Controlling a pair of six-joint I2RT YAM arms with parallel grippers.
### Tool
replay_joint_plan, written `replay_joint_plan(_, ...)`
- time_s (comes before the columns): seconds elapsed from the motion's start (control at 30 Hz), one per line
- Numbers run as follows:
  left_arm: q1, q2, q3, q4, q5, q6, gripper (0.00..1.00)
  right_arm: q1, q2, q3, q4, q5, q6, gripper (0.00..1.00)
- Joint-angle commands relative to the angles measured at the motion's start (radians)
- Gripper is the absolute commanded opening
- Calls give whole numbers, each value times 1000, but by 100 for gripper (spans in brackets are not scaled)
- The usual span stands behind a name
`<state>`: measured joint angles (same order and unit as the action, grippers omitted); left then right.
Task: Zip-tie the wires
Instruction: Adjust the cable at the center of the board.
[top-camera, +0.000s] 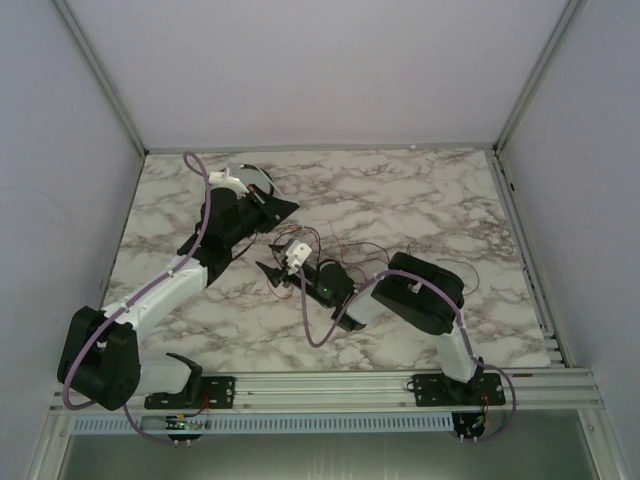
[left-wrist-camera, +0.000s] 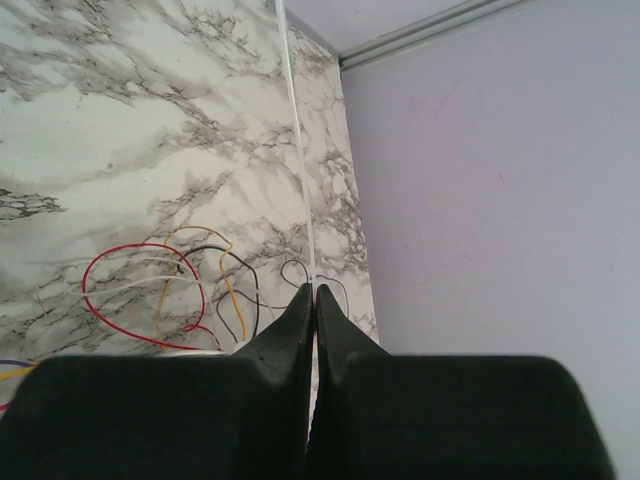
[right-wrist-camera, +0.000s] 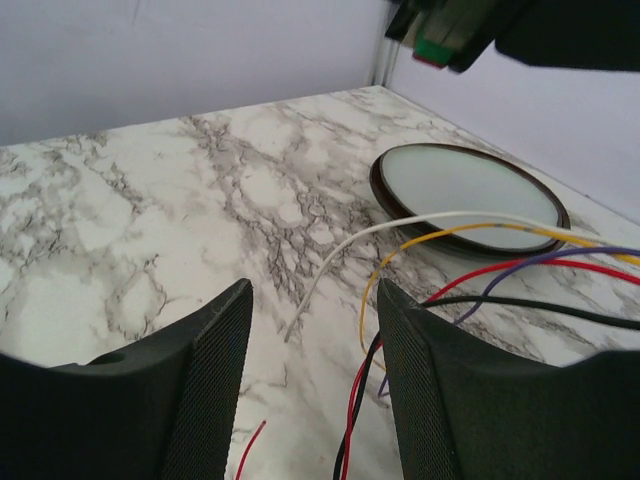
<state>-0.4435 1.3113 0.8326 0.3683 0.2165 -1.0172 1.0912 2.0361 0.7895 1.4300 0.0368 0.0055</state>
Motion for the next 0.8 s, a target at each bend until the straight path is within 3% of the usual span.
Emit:
replay_joint_plan(0.0,-8,-40,-4,55,-9,-9,0,-11,28,53,61,13,37,52)
replay_joint_plan(0.47,-20,-32,-4,54,-16,-8,0,-16,60,78,61,-22,51,38)
replay_joint_plan(0.77,-23,-26,2,57,-13,-9,0,-19,84,100,54,-27,54,35)
